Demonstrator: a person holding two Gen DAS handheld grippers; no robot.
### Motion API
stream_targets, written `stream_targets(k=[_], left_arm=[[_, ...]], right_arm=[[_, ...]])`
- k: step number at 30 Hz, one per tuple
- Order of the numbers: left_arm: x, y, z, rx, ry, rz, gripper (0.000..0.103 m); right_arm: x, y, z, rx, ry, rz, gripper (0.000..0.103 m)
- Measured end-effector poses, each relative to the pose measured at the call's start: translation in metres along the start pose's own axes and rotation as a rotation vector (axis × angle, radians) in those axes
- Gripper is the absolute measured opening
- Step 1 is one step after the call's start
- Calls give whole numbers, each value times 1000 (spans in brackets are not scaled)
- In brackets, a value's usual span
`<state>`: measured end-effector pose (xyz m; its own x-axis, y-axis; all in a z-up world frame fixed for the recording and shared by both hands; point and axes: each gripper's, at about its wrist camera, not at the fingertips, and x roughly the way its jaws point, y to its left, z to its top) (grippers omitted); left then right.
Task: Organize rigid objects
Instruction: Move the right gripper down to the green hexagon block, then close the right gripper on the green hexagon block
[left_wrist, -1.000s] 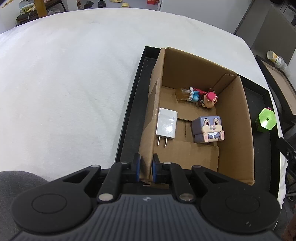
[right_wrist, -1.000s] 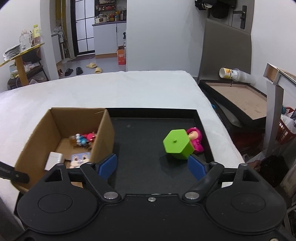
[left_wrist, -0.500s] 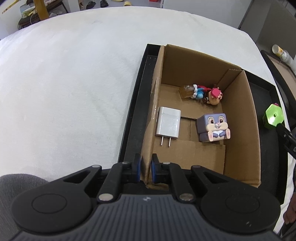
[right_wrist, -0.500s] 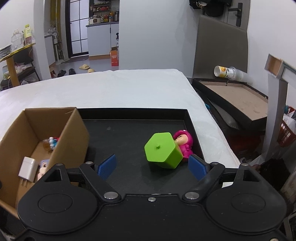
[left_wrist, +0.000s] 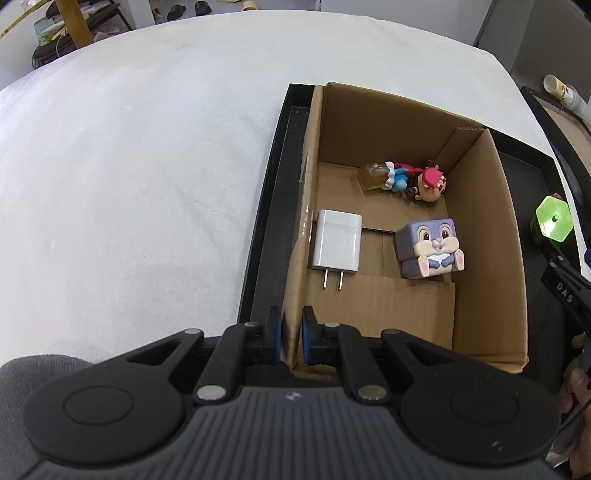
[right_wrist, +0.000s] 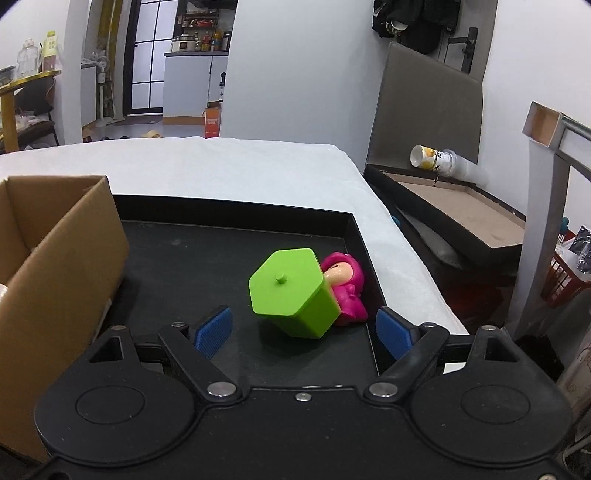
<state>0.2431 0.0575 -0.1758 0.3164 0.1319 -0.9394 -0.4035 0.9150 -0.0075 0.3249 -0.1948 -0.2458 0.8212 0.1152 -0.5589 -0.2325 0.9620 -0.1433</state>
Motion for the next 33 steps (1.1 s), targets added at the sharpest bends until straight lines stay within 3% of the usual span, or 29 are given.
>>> stream_targets(k=[15, 18, 22, 33], left_arm=[[2, -7, -4, 24, -4, 37, 10], [2, -8, -7, 28, -13, 42, 10], [2, -12, -10, 52, -28, 61, 10], [2, -11, -13, 40, -35, 64, 10]], right_arm=[[25, 13, 4, -124, -32, -47, 81], [26, 11, 5, -132, -39, -55, 75], [25, 10, 5, -153, -41, -20, 55], [8, 7, 7, -132, -44, 21, 55]])
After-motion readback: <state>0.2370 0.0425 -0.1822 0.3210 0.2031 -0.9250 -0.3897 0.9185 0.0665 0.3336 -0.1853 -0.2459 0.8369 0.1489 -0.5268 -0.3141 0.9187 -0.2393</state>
